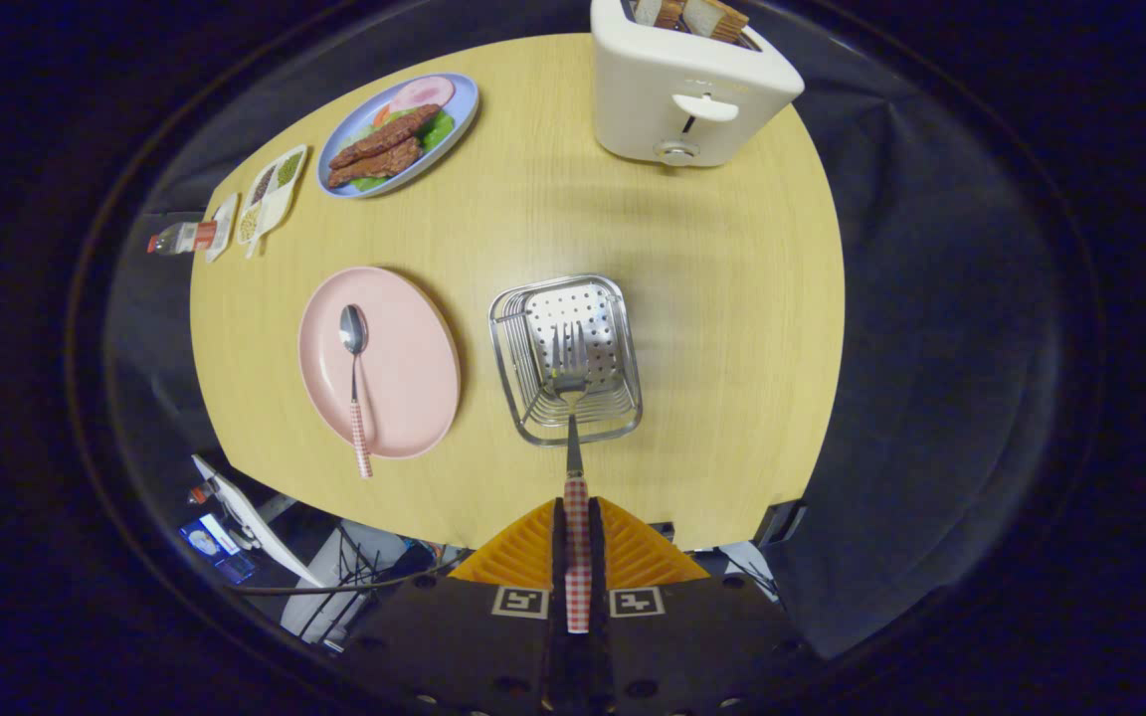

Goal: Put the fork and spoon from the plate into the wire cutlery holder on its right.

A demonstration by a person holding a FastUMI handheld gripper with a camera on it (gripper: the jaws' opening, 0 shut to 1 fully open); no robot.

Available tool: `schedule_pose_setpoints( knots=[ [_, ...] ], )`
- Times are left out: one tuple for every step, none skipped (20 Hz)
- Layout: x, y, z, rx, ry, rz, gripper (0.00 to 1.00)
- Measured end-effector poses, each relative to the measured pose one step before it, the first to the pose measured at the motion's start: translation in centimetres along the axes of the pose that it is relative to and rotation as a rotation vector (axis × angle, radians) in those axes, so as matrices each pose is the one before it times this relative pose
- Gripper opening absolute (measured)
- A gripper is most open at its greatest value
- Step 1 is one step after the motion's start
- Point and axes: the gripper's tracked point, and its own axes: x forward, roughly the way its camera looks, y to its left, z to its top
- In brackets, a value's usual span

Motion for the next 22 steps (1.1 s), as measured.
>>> schedule_pose_setpoints(
  knots=[
    [0.188,-0.187,0.22,0.0034,0.01512,-0.00637,0.07],
    [0.122,0.097,0.296,0.00951,0.00953,0.00229,0.08],
    [0.088,0.07,0.368,0.00133,0.00365,0.00304,0.07],
    [0.105,-0.001,0.472,-0.00286,0.00173,-0.00405,0.08],
    [0.335,0.114,0.085,0.00207,0.00116,0.00316,0.08],
    [0.014,0.254,0.476,0.0051,-0.01081,0.0107,0.09],
    [0.179,0.149,0.344,-0.00288,-0.011,0.00745,0.13],
    [-0.058,0.147,0.428,0.00153,-0.01701,0.01253,0.15],
    [-0.093,0.021,0.495,0.00769,-0.02276,0.00539,0.18],
    [-0.278,-0.132,0.515,0.00651,-0.02814,0.00121,0.28],
    [-0.268,-0.066,0.46,-0.00407,-0.0291,0.00284,0.35],
    [-0.441,-0.162,0.337,-0.01043,-0.03513,-0.0025,0.41],
    [-0.388,-0.104,0.439,-0.0049,-0.0471,-0.00018,0.47],
    [-0.498,0.18,0.402,-0.00243,-0.04849,0.004,0.54],
    [-0.636,0.631,0.354,-0.00695,-0.05743,0.01942,0.6],
    [-0.501,0.645,0.222,-0.01714,-0.06217,0.01704,0.66],
    [-0.491,0.609,0.154,-0.02265,-0.05344,0.00741,0.7],
    [-0.574,0.83,-0.086,-0.0293,-0.06697,0.00533,0.78],
    [-0.4,0.642,0.014,-0.0262,-0.06097,-0.00417,0.86],
    [-0.556,1.007,0.038,-0.01841,-0.06797,0.00243,0.88],
    [-0.403,1.085,0.031,-0.01368,-0.0544,0.00546,0.88],
    [-0.579,1.552,-0.14,-0.01135,-0.06783,0.01516,0.9]
  ],
)
